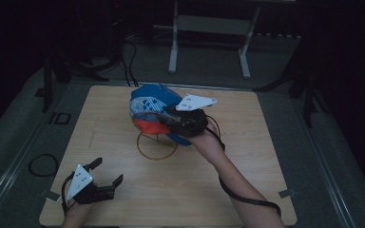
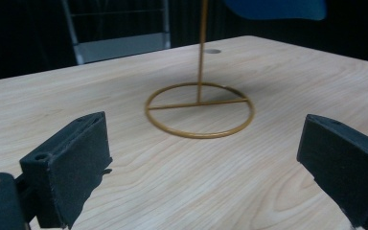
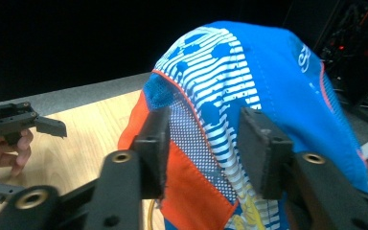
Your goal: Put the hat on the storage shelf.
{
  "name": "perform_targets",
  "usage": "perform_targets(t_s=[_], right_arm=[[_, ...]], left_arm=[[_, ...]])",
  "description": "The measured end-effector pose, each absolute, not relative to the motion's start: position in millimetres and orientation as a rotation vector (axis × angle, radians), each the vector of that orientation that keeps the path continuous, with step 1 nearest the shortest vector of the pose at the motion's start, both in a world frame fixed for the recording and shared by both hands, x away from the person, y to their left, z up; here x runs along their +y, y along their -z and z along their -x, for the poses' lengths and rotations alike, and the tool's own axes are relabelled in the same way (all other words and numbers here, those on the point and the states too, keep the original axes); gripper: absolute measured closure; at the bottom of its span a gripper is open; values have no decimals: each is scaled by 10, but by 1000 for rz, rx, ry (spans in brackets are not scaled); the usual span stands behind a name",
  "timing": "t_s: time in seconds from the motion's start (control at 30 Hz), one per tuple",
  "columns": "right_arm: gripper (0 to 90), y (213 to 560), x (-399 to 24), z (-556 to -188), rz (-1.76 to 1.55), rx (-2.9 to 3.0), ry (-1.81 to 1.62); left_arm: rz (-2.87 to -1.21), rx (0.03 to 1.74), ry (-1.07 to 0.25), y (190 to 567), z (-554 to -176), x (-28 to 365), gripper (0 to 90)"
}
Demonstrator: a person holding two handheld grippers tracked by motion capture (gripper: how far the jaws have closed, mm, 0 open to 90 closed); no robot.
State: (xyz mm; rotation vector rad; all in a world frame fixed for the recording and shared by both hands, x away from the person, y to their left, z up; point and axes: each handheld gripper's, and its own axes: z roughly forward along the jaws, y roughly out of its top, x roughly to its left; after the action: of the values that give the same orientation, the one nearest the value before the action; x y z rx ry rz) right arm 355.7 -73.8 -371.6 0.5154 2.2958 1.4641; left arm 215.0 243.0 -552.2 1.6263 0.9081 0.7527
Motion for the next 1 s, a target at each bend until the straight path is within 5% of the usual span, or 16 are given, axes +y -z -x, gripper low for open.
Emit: perform_targets(t_s=[0.63, 1.0], right_arm=[[187, 3784, -996, -3436, -494, 2323, -1568], [140, 4010, -1169, -3282, -496, 2292, -1612]], left_arm=[[-1615, 929, -740, 5537, -2164, 2437, 45], [-1610, 936, -731, 5543, -2159, 2447, 45]])
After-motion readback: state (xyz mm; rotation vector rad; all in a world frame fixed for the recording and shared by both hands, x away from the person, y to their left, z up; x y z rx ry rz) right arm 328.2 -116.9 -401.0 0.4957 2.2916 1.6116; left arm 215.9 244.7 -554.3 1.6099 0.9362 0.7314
